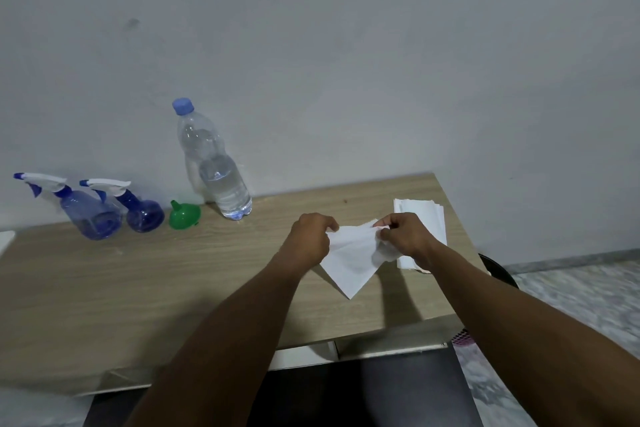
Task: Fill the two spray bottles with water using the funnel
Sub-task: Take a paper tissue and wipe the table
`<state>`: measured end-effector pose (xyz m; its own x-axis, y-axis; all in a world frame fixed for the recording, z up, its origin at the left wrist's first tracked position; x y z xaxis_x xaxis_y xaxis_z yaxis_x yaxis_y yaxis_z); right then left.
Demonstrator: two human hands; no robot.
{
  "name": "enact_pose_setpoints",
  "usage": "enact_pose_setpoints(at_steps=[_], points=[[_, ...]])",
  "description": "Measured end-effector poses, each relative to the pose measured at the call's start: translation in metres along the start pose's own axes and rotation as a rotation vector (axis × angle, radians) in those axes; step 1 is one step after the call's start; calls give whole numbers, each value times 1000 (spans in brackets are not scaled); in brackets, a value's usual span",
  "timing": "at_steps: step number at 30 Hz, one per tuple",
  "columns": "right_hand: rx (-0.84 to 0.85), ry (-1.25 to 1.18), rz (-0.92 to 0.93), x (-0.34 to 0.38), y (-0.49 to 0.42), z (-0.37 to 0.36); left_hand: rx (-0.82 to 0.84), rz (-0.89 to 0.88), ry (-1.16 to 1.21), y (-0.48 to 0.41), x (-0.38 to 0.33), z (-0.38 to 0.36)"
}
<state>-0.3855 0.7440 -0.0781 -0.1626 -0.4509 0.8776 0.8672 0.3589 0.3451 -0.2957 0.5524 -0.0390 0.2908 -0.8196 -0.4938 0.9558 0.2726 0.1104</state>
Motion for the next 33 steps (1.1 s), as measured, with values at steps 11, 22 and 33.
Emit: enact_pose_setpoints(at_steps=[11, 22, 33], points=[[-26, -319, -44, -10, 9, 20, 99, 35, 248, 15, 9, -34], [-26, -323, -36, -3, 8, 28, -197, 52, 276, 13, 6, -10], [31, -288, 23, 20, 11, -10, -340, 73, 272, 31, 36, 22]])
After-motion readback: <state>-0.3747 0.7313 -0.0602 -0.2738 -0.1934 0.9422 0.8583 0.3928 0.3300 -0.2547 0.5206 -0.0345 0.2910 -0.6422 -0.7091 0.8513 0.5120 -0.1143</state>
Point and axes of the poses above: each hand's wrist, its own y-axis away from the middle knuckle, its own z-axis out of the back of the hand, x = y × z, the point moved 7 cm from there along -y, towards the middle knuckle
